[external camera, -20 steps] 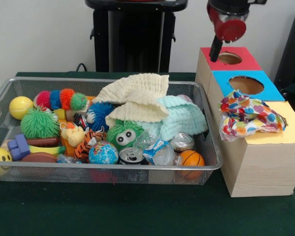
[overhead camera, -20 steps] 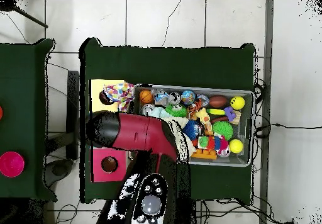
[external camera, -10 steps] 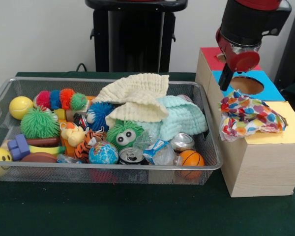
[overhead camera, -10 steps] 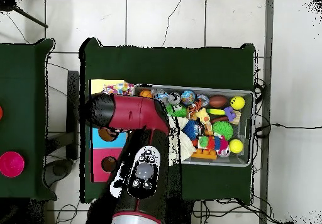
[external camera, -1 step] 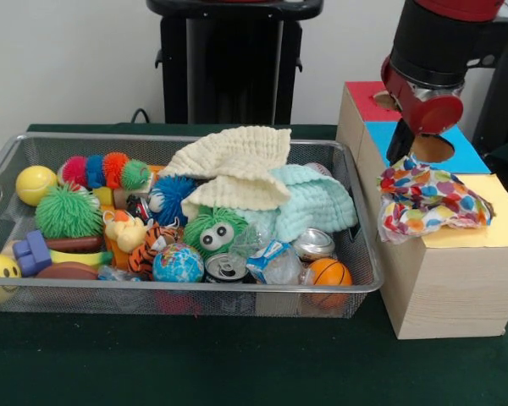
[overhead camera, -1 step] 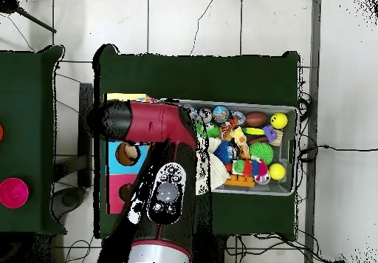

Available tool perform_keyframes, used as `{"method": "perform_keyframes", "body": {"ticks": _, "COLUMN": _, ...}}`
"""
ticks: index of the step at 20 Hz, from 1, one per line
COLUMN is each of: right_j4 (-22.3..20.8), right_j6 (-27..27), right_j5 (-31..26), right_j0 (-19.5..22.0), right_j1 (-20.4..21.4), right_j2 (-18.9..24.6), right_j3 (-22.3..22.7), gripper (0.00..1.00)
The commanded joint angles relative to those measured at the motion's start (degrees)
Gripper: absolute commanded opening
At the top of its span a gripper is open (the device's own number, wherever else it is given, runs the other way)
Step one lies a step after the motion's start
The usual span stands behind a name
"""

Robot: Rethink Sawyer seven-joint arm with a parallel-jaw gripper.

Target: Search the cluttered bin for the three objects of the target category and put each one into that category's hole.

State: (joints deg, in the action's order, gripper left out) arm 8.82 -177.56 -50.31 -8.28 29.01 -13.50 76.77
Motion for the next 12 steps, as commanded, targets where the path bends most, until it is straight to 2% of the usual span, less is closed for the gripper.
{"method": "perform_keyframes", "body": {"ticks": 1, "right_j4": 0.25, "right_j6": -3.45, "right_j5": -5.29, "right_j0": 1.46, "right_j1": -5.35, "right_j2": 3.09, "right_j3": -5.59, "gripper": 0.0}}
{"method": "perform_keyframes", "body": {"ticks": 4, "right_j4": 0.34, "right_j6": -4.43, "right_j5": -4.78, "right_j0": 1.32, "right_j1": -7.01, "right_j2": 2.66, "right_j3": -7.31, "gripper": 0.0}}
{"method": "perform_keyframes", "body": {"ticks": 12, "right_j4": 1.38, "right_j6": -6.62, "right_j5": -8.36, "right_j0": 1.22, "right_j1": -10.8, "right_j2": 2.25, "right_j3": -14.17, "gripper": 0.0}}
